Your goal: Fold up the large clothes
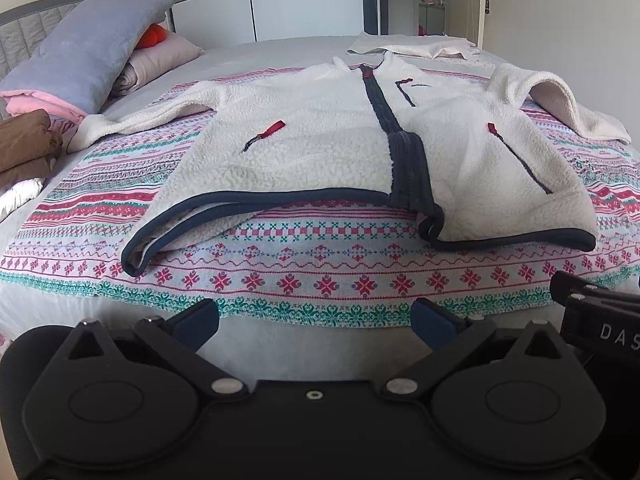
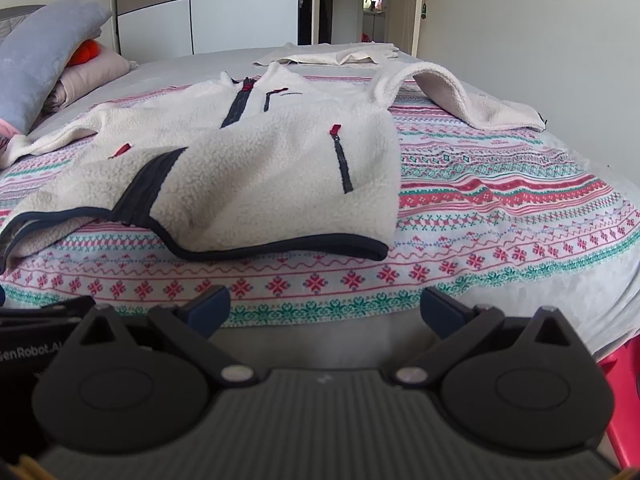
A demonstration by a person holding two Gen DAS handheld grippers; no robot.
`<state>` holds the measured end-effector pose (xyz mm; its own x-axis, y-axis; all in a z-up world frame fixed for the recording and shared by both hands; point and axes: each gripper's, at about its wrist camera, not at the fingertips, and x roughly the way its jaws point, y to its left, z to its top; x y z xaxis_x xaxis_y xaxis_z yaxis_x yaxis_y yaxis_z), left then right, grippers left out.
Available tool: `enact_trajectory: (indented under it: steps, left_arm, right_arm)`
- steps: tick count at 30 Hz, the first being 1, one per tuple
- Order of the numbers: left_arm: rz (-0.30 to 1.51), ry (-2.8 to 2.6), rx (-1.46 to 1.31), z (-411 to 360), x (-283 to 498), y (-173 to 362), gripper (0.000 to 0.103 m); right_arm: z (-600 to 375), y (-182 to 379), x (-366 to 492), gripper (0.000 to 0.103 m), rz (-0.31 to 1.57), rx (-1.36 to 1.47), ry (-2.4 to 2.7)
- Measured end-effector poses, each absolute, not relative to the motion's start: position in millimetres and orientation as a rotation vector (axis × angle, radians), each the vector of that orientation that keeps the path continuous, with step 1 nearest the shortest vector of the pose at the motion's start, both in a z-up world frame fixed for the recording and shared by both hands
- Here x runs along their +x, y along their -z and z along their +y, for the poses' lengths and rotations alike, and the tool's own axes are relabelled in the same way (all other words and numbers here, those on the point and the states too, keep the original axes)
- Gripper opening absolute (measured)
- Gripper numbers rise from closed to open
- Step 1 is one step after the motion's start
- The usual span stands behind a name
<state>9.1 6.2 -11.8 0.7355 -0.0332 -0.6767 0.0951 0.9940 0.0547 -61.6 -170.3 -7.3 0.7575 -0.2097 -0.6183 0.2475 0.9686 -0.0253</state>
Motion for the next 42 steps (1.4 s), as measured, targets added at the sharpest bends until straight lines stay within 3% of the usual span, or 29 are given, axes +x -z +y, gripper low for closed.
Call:
enact_trajectory:
  steps: [42]
  left_arm:
    - [0.752, 0.072, 0.090, 5.7, 11.8, 15.4, 0.103]
  right_arm:
    - [-168.0, 9.8, -60.0, 0.103, 0.674, 0.053, 0.247]
